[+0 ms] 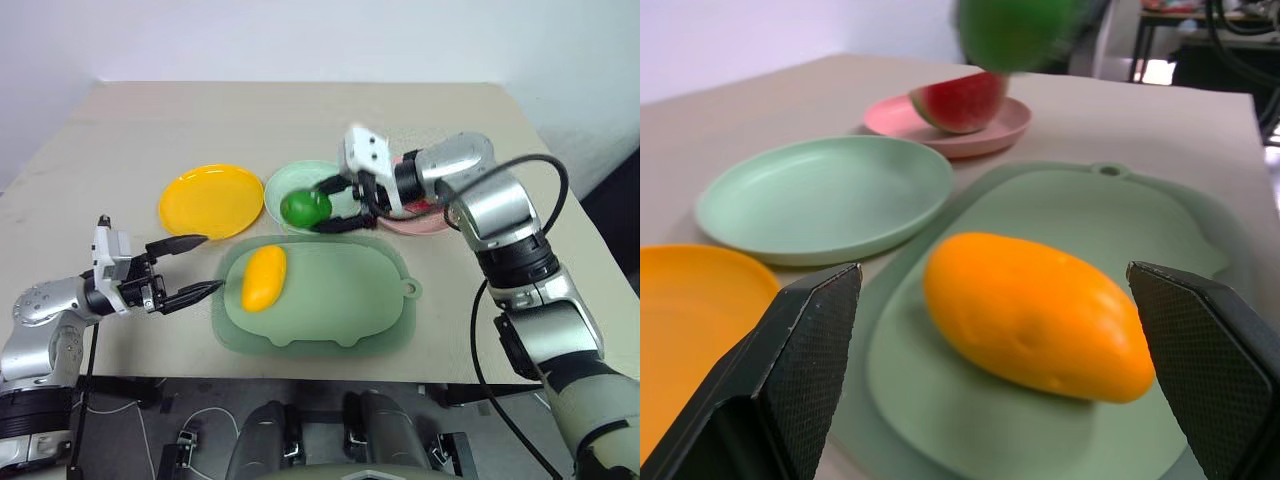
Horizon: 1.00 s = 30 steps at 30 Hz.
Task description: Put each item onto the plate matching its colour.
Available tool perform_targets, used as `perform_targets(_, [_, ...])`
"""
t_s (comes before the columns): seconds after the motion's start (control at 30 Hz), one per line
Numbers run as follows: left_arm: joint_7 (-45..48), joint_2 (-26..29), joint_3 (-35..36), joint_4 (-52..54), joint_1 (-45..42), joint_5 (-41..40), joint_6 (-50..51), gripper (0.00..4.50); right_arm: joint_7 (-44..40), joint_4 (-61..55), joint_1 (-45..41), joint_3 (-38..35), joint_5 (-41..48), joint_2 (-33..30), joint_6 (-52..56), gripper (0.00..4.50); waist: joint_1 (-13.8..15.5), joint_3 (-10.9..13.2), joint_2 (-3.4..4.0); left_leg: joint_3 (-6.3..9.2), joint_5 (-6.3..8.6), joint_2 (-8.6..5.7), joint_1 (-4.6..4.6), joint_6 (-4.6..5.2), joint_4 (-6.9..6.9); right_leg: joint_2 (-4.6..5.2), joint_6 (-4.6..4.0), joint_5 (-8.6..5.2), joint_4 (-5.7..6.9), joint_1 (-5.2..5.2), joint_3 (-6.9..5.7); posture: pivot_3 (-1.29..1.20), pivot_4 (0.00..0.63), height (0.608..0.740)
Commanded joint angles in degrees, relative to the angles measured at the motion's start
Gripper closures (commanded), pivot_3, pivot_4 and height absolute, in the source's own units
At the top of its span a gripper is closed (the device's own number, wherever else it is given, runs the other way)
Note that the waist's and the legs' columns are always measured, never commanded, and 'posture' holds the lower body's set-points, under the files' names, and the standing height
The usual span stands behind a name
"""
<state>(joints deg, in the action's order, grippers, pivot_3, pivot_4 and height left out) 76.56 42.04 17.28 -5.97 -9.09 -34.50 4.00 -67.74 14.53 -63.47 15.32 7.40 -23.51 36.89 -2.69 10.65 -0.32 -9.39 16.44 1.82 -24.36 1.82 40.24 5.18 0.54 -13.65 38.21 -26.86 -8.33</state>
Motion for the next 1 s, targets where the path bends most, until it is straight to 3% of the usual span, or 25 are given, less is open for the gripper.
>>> perform_targets(0.03, [-0.2, 0.9, 1.9, 1.7, 0.8, -1.2, 0.7, 0.00, 6.4, 6.6, -3.7, -0.4, -1.7, 3.3, 2.2, 1.84, 0.1, 0.0, 0.00, 0.00, -0.01, 0.00, 0.00, 0.00, -0.03, 0.00, 0.00, 0.00, 0.00, -0.01, -0.01, 0.00, 0.150, 0.696])
perform_targets(0.33, [0.7, 3.9, 2.9, 1.6, 2.7, -0.9, 2.6, 0.00, 18.4, 32.8, -12.5, 0.9, -7.8, 13.2, -4.7, 1.84, -0.3, 0.0, 0.00, -0.09, -0.11, -0.01, -0.13, 0.11, -0.07, -0.01, 0.01, 0.00, 0.05, -0.12, -0.07, 0.00, 0.150, 0.696])
perform_targets(0.63, [0.8, 4.5, 4.3, 1.3, 3.4, -0.5, 2.3, 0.00, 24.5, 51.0, -18.6, -0.3, -11.2, 18.0, -8.0, 1.84, -0.6, 0.0, 0.01, -0.12, -0.13, -0.01, -0.15, 0.11, -0.09, -0.02, 0.03, 0.00, 0.05, -0.13, -0.07, 0.00, 0.150, 0.696])
perform_targets(0.83, [0.5, 4.5, 4.8, 1.7, 4.0, -0.6, 2.3, 0.00, 22.2, 52.2, -19.7, -0.8, -11.9, 18.2, -9.5, 0.03, -1.3, 0.0, 0.01, -0.12, -0.14, -0.01, -0.15, 0.11, -0.11, -0.03, 0.03, -0.01, 0.09, -0.14, -0.07, 0.00, 0.150, 0.696])
perform_targets(1.0, [-0.2, 4.4, 5.2, 2.1, 4.1, -1.0, 2.9, 0.00, 21.4, 51.0, -19.7, -1.6, -12.0, 17.5, -10.7, 0.03, -1.3, 0.0, 0.01, -0.12, -0.14, 0.00, -0.15, 0.11, -0.12, -0.04, 0.04, -0.01, 0.09, -0.15, -0.07, 0.00, 0.150, 0.696])
